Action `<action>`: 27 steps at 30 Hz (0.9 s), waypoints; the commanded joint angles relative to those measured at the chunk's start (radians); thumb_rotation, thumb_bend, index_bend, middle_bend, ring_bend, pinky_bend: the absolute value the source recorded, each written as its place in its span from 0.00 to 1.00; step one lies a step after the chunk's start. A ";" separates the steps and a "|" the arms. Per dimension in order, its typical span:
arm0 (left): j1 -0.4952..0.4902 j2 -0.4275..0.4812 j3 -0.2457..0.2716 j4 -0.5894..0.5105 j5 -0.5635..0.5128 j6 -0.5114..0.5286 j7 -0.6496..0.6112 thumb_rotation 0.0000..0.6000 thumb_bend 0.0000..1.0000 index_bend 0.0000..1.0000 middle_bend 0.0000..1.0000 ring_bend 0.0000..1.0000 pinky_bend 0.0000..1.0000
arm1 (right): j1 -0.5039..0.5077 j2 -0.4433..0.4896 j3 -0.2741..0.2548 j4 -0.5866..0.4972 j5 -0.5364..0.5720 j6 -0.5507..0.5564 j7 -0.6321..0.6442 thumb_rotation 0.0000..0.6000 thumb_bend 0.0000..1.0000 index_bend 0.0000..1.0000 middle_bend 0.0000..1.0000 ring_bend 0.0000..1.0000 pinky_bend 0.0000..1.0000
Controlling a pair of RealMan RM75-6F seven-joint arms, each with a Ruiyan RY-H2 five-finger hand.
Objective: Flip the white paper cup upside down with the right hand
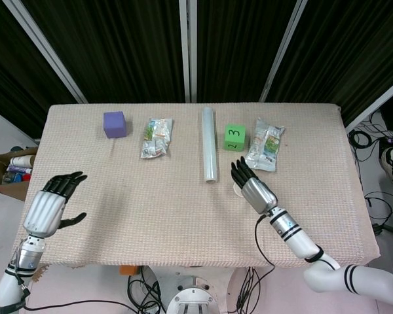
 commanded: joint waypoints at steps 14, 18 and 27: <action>0.069 0.048 -0.025 0.002 -0.173 -0.003 0.158 1.00 0.00 0.17 0.17 0.19 0.21 | -0.351 0.362 -0.027 -0.161 -0.072 0.371 1.265 1.00 0.22 0.05 0.13 0.02 0.03; 0.108 0.069 -0.020 -0.010 -0.191 0.035 0.159 1.00 0.00 0.17 0.17 0.19 0.21 | -0.425 0.435 -0.075 -0.125 -0.129 0.430 1.430 1.00 0.22 0.03 0.11 0.00 0.00; 0.174 0.094 0.021 -0.080 -0.144 0.106 0.166 1.00 0.00 0.17 0.17 0.19 0.21 | -0.516 0.451 -0.115 -0.068 -0.157 0.470 1.560 1.00 0.23 0.02 0.10 0.00 0.00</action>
